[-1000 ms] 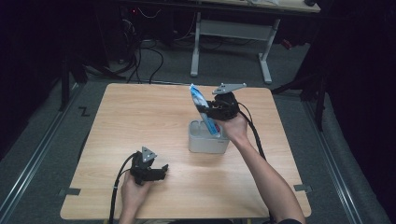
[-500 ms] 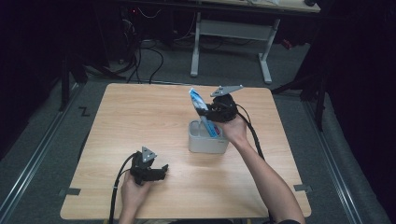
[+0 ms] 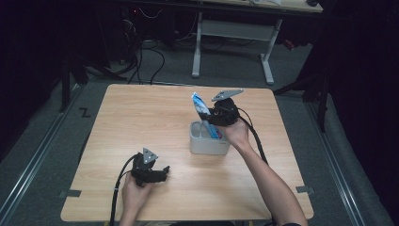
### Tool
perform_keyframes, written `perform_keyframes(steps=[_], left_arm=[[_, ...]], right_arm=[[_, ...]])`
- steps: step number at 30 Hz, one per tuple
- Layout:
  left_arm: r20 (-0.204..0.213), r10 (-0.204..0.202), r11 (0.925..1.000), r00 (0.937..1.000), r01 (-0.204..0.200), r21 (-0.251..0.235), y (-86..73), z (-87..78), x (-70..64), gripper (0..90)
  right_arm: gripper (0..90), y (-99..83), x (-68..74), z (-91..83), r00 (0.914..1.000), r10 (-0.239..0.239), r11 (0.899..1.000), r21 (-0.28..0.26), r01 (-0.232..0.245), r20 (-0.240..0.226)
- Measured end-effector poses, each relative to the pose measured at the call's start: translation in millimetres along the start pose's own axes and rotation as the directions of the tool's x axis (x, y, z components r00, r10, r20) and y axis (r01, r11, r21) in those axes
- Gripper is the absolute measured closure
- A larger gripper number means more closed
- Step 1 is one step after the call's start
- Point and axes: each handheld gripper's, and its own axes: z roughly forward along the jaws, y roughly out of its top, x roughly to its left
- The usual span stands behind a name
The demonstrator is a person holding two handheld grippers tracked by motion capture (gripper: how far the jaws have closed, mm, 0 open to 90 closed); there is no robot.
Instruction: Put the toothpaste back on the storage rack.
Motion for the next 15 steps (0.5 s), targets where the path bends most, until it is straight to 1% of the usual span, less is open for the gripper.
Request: perform_keyframes(steps=[5, 7, 9, 11, 15], left_arm=[[0.001, 0.001, 1.0, 1.0, -0.001, 0.001, 0.0, 0.0, 0.0, 17.0], [0.001, 0.0, 1.0, 1.0, 0.0, 0.0, 0.0, 0.0, -0.1, 17.0], [0.0, 0.0, 1.0, 1.0, 0.0, -0.001, 0.0, 0.1, -0.1, 17.0], [0.001, 0.001, 1.0, 1.0, -0.001, 0.0, 0.0, 0.0, -0.1, 17.0], [0.001, -0.001, 1.0, 1.0, 0.001, -0.003, 0.0, 0.2, -0.2, 17.0]], right_arm=[[68.8, -1.4, 0.8, 1.6, 1.0, 0.0, 1.0, 0.01, 0.0, 0.004], [68.8, -2.8, 1.1, 2.1, 0.9998, -0.014, 1.0, 0.02, 0.014, 0.014], [68.7, -4.6, 0.3, 1.9, 0.9998, -0.009, 1.0, 0.019, 0.009, 0.016], [68.6, -7.3, -1.4, 1.7, 0.9999, 0.006, 1.0, 0.02, -0.006, 0.012], [68.5, -11.2, -2.1, 1.1, 0.9998, 0.003, 1.0, 0.027, -0.003, 0.018]])
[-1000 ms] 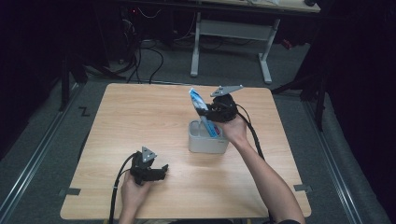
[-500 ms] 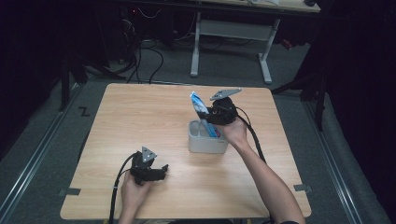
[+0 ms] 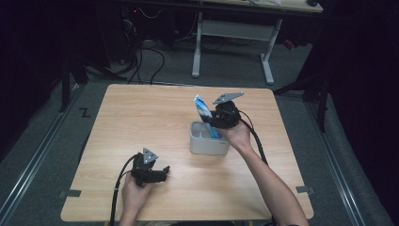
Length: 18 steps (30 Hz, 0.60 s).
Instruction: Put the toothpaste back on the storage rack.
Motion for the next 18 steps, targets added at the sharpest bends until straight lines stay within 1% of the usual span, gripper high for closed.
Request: perform_keyframes(steps=[3, 8, 9, 11, 15, 18], left_arm=[[0.0, -0.001, 1.0, 1.0, 0.001, 0.0, 0.0, 0.0, 0.0, 17.1], [0.0, 0.0, 1.0, 1.0, 0.0, 0.001, 0.0, 0.0, 0.0, 17.0], [0.0, 0.0, 1.0, 1.0, 0.0, 0.001, 0.0, 0.0, 0.0, 17.0], [0.0, 0.0, 1.0, 1.0, 0.0, 0.001, 0.0, 0.0, -0.1, 17.0], [0.0, 0.0, 1.0, 1.0, 0.0, 0.001, 0.0, -0.1, -0.1, 17.0], [0.001, 0.001, 1.0, 1.0, -0.001, 0.001, 0.0, -0.1, -0.1, 17.0]], right_arm=[[68.5, -2.0, -1.2, -0.5, 1.0, 0.005, 1.0, 0.001, -0.005, -0.001], [68.4, -3.5, -0.7, -0.4, 0.9999, -0.004, 1.0, 0.011, 0.004, 0.01], [68.4, -4.0, -0.6, 0.0, 0.9998, -0.016, 1.0, 0.016, 0.016, 0.012], [68.4, -5.0, -0.4, 1.1, 0.9997, -0.021, 1.0, 0.023, 0.021, 0.015], [68.3, -7.8, -0.6, 1.8, 0.9998, -0.012, 1.0, 0.024, 0.012, 0.012], [68.3, -9.6, 0.4, 2.0, 0.9996, -0.021, 0.999, 0.03, 0.021, 0.016]])
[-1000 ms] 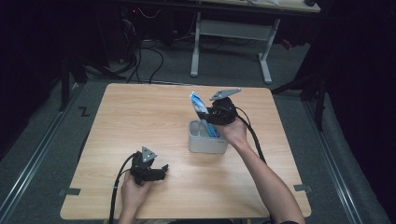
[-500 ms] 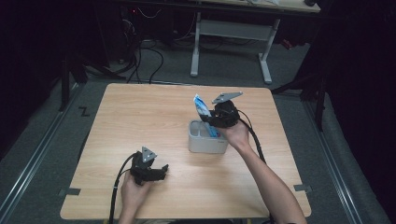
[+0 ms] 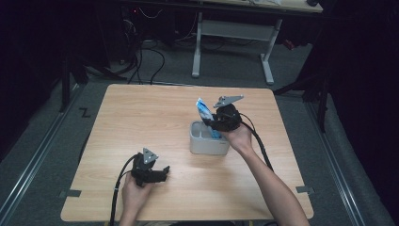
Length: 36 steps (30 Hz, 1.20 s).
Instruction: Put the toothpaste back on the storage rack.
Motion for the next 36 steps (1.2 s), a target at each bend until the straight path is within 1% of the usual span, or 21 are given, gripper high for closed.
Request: perform_keyframes(steps=[3, 7, 13, 17, 18, 21, 24, 27, 29, 31, 32, 36], left_arm=[[0.0, 0.002, 1.0, 1.0, -0.002, 0.001, 0.1, -0.1, 0.2, 17.0], [-0.001, 0.002, 1.0, 1.0, -0.002, 0.0, 0.0, 0.0, 0.1, 17.0], [-0.001, 0.002, 1.0, 1.0, -0.002, 0.0, 0.1, 0.0, 0.1, 17.0], [-0.001, 0.002, 1.0, 1.0, -0.002, 0.0, 0.1, 0.0, 0.1, 17.0], [-0.001, 0.002, 1.0, 1.0, -0.002, 0.0, 0.0, 0.0, 0.1, 17.0], [-0.001, 0.002, 1.0, 1.0, -0.002, 0.0, 0.1, 0.0, 0.1, 17.0], [-0.001, 0.002, 1.0, 1.0, -0.002, 0.0, 0.0, 0.0, 0.0, 17.0], [-0.001, 0.002, 1.0, 1.0, -0.002, 0.0, 0.0, 0.0, 0.0, 17.0], [0.0, 0.0, 1.0, 1.0, 0.0, 0.0, 0.0, 0.1, -0.1, 17.0], [-0.001, 0.0, 1.0, 1.0, 0.0, 0.0, 0.0, 0.0, -0.1, 17.0], [-0.001, 0.0, 1.0, 1.0, 0.0, 0.0, 0.0, 0.1, -0.1, 17.0], [-0.001, 0.002, 1.0, 1.0, -0.002, 0.001, 0.1, 0.0, 0.0, 17.0]], right_arm=[[68.2, -3.3, -0.8, -0.2, 1.0, 0.003, 1.0, -0.001, -0.003, -0.001], [68.1, -9.4, -4.2, -1.3, 0.9989, 0.045, 0.999, -0.016, -0.045, -0.016], [67.7, -12.2, -3.9, -1.0, 0.999, 0.042, 0.999, -0.005, -0.042, -0.016], [67.5, -12.9, -2.5, -1.1, 0.999, 0.043, 0.999, -0.008, -0.043, -0.017], [67.3, -12.9, -2.5, -1.1, 0.9993, 0.035, 0.999, -0.008, -0.036, -0.015], [66.1, -12.6, -1.7, -0.9, 0.9988, 0.043, 0.999, -0.008, -0.044, -0.021], [64.9, -12.0, -0.7, 0.1, 0.999, 0.038, 0.999, -0.01, -0.038, -0.021], [60.9, -11.0, 1.0, 0.4, 0.9988, 0.04, 0.999, -0.023, -0.041, -0.029], [58.6, -10.1, 1.8, -2.3, 0.9987, 0.045, 0.998, -0.031, -0.045, -0.025], [56.0, -10.2, 0.3, -4.8, 0.9984, 0.049, 0.998, -0.033, -0.05, -0.028], [55.0, -10.3, 0.4, -5.8, 0.9977, 0.06, 0.998, -0.033, -0.061, -0.03], [51.9, -11.1, -1.5, -11.6, 0.9971, 0.067, 0.997, -0.045, -0.069, -0.037]])
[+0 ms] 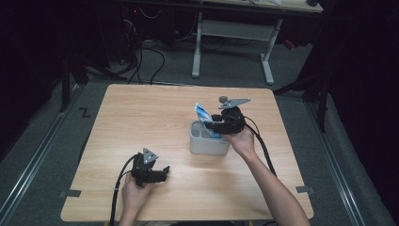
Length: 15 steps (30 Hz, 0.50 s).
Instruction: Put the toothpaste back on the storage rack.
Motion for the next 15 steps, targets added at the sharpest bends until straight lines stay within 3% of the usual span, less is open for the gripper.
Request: perform_keyframes(steps=[12, 15], left_arm=[[0.0, 0.0, 1.0, 1.0, 0.0, 0.0, 0.0, 0.0, 0.0, 17.0], [0.0, 0.0, 1.0, 1.0, 0.0, 0.0, 0.0, 0.0, 0.0, 17.0]], right_arm=[[51.1, -0.6, -1.8, -19.5, 0.9999, 0.005, 0.999, -0.046, -0.004, 0.011], [51.3, -4.2, -5.2, -23.9, 0.9997, 0.025, 0.998, -0.06, -0.025, 0.006]])
